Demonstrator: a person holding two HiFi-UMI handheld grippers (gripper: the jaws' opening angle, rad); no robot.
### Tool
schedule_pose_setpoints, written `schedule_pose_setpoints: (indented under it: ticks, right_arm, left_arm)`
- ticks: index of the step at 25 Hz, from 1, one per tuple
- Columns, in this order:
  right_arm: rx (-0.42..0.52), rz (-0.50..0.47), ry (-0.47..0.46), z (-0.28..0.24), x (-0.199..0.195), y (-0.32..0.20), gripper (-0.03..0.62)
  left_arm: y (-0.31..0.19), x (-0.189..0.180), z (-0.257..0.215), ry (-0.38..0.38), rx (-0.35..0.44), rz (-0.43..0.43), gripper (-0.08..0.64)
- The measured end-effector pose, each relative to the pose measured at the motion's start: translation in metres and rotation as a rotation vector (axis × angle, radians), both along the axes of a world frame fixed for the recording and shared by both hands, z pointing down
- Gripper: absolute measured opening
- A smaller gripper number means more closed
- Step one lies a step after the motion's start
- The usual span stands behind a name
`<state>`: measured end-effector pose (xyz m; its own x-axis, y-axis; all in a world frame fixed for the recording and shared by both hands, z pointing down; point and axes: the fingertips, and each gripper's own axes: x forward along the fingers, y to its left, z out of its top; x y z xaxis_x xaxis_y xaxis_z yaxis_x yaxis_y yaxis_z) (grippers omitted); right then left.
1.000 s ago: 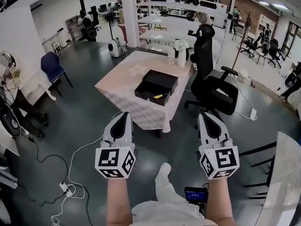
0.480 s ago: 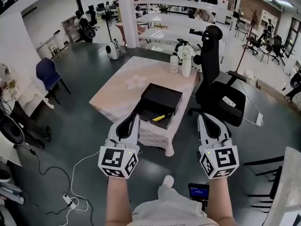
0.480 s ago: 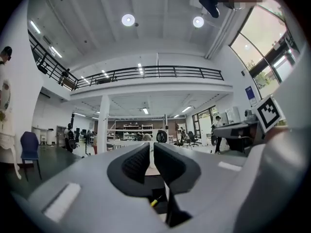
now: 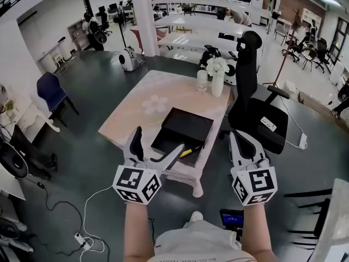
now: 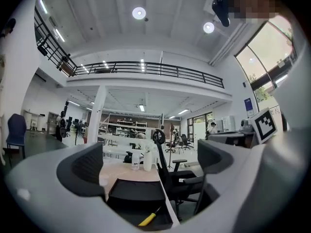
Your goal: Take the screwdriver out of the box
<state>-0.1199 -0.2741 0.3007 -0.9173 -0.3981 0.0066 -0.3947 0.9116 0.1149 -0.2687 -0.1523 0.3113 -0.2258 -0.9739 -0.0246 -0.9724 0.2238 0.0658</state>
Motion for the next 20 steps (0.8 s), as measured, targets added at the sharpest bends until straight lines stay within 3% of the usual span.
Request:
schedule_pose_setpoints:
  ticks: [8, 15, 20]
  right_arm:
    - [0.014, 0.014, 0.020, 0.001, -0.012, -0.017, 0.006]
    - [0.004, 0.107, 0.050, 0.013, 0.000, -0.042, 0.006]
    - [-0.019, 0.205, 0.056, 0.020, 0.014, -0.055, 0.006]
  left_arm:
    - [-0.026, -0.018, 0.009, -0.078, -0.075, -0.006, 0.588]
    - [-0.062, -0.021, 0.023, -0.108, -0.105, 0.109, 0.586]
    - [-0.085, -0.022, 0.058, -0.096, -0.198, 0.206, 0.584]
